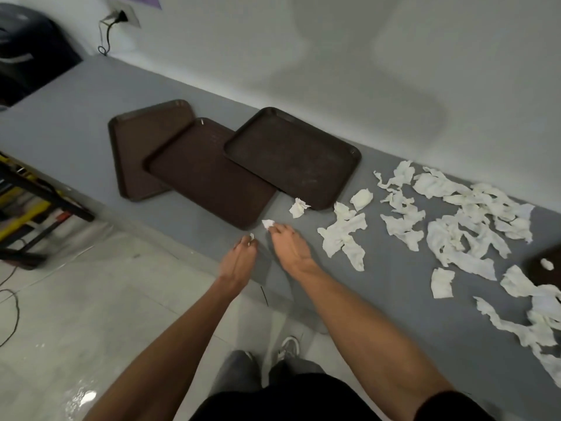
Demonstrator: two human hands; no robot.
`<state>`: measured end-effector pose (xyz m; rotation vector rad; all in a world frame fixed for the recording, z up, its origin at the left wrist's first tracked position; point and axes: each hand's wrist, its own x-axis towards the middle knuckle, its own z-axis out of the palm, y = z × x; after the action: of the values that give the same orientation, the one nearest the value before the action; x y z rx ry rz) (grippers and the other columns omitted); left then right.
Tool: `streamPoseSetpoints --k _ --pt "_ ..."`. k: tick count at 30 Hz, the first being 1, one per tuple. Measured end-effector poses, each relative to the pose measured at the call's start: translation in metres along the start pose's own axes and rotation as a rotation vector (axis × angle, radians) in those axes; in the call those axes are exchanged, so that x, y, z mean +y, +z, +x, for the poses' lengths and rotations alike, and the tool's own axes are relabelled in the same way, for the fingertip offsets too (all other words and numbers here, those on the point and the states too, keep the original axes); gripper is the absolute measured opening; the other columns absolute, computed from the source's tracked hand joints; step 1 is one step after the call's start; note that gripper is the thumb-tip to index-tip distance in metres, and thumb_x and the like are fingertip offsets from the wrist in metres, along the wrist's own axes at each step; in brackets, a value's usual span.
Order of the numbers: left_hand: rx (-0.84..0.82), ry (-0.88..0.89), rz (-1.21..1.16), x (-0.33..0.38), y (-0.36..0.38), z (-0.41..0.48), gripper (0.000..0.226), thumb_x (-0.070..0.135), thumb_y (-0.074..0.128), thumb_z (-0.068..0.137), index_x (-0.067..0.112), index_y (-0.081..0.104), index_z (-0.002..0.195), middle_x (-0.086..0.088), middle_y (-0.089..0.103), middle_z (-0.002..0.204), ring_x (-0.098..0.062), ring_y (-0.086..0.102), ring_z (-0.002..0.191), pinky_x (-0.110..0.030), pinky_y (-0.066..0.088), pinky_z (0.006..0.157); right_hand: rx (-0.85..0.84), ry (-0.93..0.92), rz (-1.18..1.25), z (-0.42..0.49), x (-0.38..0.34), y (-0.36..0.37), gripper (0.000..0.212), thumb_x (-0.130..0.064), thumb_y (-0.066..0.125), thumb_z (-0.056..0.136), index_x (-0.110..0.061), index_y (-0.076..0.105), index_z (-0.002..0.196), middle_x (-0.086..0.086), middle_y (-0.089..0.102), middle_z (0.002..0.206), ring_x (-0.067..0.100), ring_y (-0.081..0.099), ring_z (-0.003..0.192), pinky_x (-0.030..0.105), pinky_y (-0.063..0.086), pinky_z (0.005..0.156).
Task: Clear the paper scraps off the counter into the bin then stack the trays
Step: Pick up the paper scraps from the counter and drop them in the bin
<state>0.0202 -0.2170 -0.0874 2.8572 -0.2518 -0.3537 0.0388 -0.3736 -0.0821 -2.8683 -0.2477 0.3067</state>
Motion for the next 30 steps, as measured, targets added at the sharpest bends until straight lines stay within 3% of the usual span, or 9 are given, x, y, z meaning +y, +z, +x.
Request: streamPoseSetpoints --k 3,8,12,16,19,23,25,27,30 --pt "0.003 0.058 0.13 -0.008 -0.007 -0.001 0.03 -0.005 0.055 0.095 0.008 0.065 0.12 -0.011 0.064 0.121 -0.034 0.072 0.101 -0.044 0.059 0.084 0.028 -0.01 -0.057 -0.011 0.003 0.002 0.04 0.009 0.051 0.095 -0.002 0.059 0.133 0.015 0.058 0.138 0.031 0.051 0.133 0.043 0.051 0.103" --pt "-0.018 0.159 0.242 -0.007 -0.014 -0.003 0.032 -0.006 0.055 0.093 0.009 0.065 0.12 -0.011 0.064 0.116 -0.035 0.069 0.107 -0.043 0.055 0.086 0.029 0.064 -0.16 -0.035 -0.007 -0.006 0.04 0.0 0.051 0.099 -0.011 0.058 0.136 0.015 0.064 0.127 0.037 0.066 0.118 0.047 0.057 0.088" --pt "-0.056 0.183 0.115 -0.013 -0.011 -0.017 0.027 0.002 0.057 0.093 0.019 0.065 0.112 -0.009 0.064 0.113 -0.035 0.067 0.105 -0.045 0.054 0.085 0.011 0.196 -0.124 -0.073 -0.013 0.009 0.036 -0.003 0.05 0.101 -0.011 0.059 0.135 0.013 0.062 0.129 0.036 0.067 0.116 0.045 0.056 0.089" --pt "-0.101 0.201 -0.051 -0.015 -0.004 -0.035 0.027 0.006 0.065 0.088 0.023 0.07 0.108 -0.008 0.068 0.111 -0.033 0.069 0.103 -0.038 0.055 0.087 0.057 0.387 0.132 -0.121 -0.009 0.033 0.026 -0.012 0.046 0.106 -0.014 0.063 0.125 0.013 0.064 0.123 0.034 0.063 0.114 0.035 0.047 0.082" --pt "-0.099 0.265 -0.158 -0.004 0.0 -0.058 0.018 0.011 0.072 0.09 0.018 0.078 0.105 -0.009 0.071 0.106 -0.031 0.07 0.098 -0.031 0.053 0.085 0.239 0.503 0.395 -0.161 -0.014 0.041 0.018 -0.015 0.054 0.105 -0.019 0.07 0.111 0.007 0.068 0.11 0.022 0.061 0.097 0.023 0.038 0.079" --pt "-0.125 0.394 -0.326 0.027 -0.003 -0.101 0.021 -0.009 0.073 0.087 0.001 0.078 0.104 -0.003 0.063 0.098 -0.009 0.06 0.078 0.0 0.04 0.076 0.546 0.674 0.709 -0.221 -0.026 0.04 0.01 -0.005 0.069 0.096 -0.015 0.072 0.097 0.004 0.069 0.101 0.011 0.059 0.085 0.019 0.043 0.079" --pt "-0.139 0.45 -0.385 0.042 -0.003 -0.121 0.021 -0.006 0.076 0.085 0.008 0.079 0.1 0.003 0.063 0.096 0.003 0.06 0.076 -0.004 0.045 0.078 0.651 0.735 0.758 -0.258 -0.031 0.042 0.008 -0.011 0.069 0.099 -0.019 0.069 0.096 0.0 0.069 0.099 0.011 0.065 0.087 0.024 0.049 0.081" --pt "-0.161 0.518 -0.413 0.06 0.001 -0.141 0.017 0.005 0.08 0.086 0.02 0.077 0.095 0.008 0.067 0.095 0.006 0.065 0.077 -0.011 0.05 0.08 0.755 0.799 0.812 -0.301 -0.034 0.04 0.007 -0.017 0.069 0.1 -0.022 0.067 0.095 -0.006 0.073 0.092 0.006 0.067 0.084 0.016 0.049 0.078" --pt "-0.211 0.6 -0.43 0.098 0.006 -0.176 0.009 0.012 0.079 0.088 0.019 0.078 0.094 0.014 0.072 0.09 0.012 0.066 0.085 -0.002 0.044 0.077 0.863 0.909 0.814 -0.369 -0.039 0.037 0.013 -0.024 0.069 0.101 -0.03 0.063 0.092 -0.015 0.07 0.082 0.0 0.064 0.076 0.005 0.041 0.069"
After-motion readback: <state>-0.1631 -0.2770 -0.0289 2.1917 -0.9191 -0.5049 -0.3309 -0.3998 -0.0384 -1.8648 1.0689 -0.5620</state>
